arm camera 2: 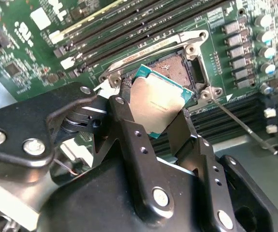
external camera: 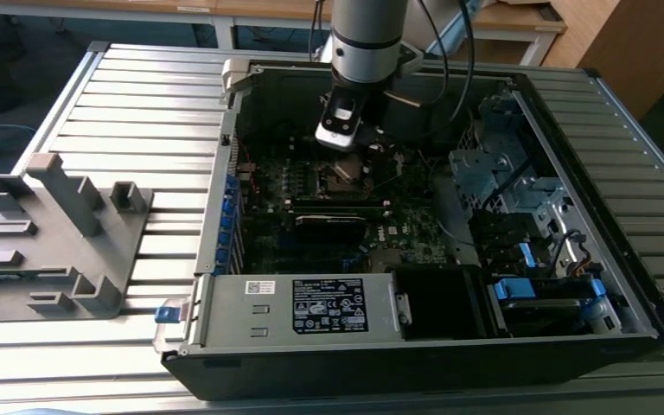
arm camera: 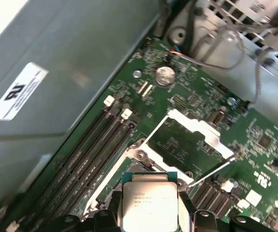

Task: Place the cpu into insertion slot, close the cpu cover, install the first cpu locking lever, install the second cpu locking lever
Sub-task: 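Place the cpu into insertion slot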

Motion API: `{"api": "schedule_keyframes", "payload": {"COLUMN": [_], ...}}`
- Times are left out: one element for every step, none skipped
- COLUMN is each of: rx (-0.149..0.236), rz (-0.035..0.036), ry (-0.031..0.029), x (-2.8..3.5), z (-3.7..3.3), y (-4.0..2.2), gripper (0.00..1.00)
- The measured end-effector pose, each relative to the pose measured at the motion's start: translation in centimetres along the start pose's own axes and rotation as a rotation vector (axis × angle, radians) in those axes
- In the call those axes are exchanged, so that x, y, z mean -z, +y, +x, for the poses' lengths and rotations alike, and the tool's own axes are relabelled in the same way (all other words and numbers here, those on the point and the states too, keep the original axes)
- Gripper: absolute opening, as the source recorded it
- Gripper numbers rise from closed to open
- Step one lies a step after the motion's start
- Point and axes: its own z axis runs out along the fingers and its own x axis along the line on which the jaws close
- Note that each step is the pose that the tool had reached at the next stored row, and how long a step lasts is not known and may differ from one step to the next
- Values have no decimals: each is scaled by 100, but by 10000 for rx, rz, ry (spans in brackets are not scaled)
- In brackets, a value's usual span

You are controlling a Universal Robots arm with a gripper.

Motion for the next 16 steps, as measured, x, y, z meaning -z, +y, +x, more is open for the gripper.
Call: {"api": "schedule_keyframes", "payload": {"rx": [-196,-374,-556,-734,-914,-1092,-1273,-1453,-1648,-1828,-2007,-2188,-2367,-2546,-2737,-2916], "rz": [3,5,8,9,12,14,17,19,22,24,26,28,31,33,36,39], "ry": [-10,-20,-29,-38,-47,-57,-66,-76,-86,-96,-105,-114,-123,-133,-143,-153], "x": [-1,-1,-2,-3,-4,-5,-5,-6,-7,-8,-9,-10,-11,-11,-12,-13], "z": [0,0,0,0,0,0,0,0,0,0,0,0,0,0,0,0], "y": [0,0,0,0,0,0,0,0,-1,0,0,-1,-1,-1,-1,-1], "gripper": [54,54,54,54,54,54,54,54,54,54,54,54,54,54,54,54]}}
